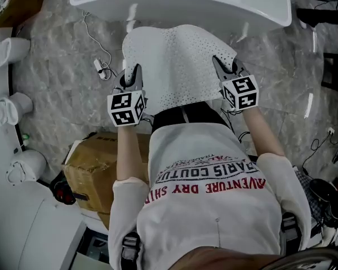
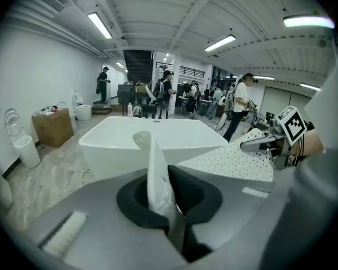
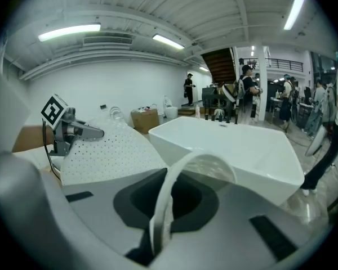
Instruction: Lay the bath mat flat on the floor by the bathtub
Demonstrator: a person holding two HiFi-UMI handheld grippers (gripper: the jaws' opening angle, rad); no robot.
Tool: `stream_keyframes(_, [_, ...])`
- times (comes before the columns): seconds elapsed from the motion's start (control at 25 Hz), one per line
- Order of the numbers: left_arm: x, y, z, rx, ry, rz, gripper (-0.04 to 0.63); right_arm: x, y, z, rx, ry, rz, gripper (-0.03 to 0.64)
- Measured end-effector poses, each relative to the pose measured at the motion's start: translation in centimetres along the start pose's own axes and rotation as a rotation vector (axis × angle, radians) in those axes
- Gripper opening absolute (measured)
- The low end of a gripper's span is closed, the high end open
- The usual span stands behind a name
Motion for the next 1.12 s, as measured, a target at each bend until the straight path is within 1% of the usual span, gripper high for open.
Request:
stream_keyframes(0.12, [3.5,-1.0,2.2,0.005,0.043,0.032,0.023,2.2,0.4,-0.8,0.046,0.043,0.043,0.017])
stream_keyframes(0.28, [8.0,-1.3,4.4,0.019,0.107,0.080,0.023,4.9,1.3,-1.7,0.098,0.102,0.080,0.017])
stream_keyframes(0.52, [14.5,-0.3,8.2,0.027,0.156,0.110,0.023,10.2,3.4,-2.8,0.081,0.141,0.110,0.017])
stream_keyframes(0.64, [17.7,1.2,10.1,0.053,0.165,0.130,0.025,12.8,5.6,-2.9,0.091,0.152,0.125,0.017])
stream_keyframes(0.8, [22.3,3.8,12.8,0.102,0.165,0.145,0.024,17.3,9.7,-2.8,0.101,0.158,0.142,0.017])
stream_keyframes(0.88, [24.8,5.5,14.1,0.134,0.160,0.142,0.025,19.8,12.1,-2.9,0.099,0.153,0.149,0.017])
stream_keyframes(1.0, [28.6,8.3,15.9,0.211,0.152,0.133,0.025,23.7,15.8,-3.2,0.097,0.149,0.154,0.017])
stream_keyframes(1.04, [29.9,9.3,16.5,0.226,0.153,0.129,0.025,25.0,17.0,-3.3,0.098,0.149,0.153,0.017])
stream_keyframes(1.12, [32.6,11.4,17.8,0.230,0.155,0.119,0.025,27.5,19.5,-3.7,0.094,0.150,0.144,0.017])
Point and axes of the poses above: the fingertips, and each gripper's own axes: x forward along the fingers, z to its left, y out of its underside, the point moved 10 cm from there along -x, backward along the fingers, and after that the axes turned 14 degrees about -x, right-handed, at the moved point
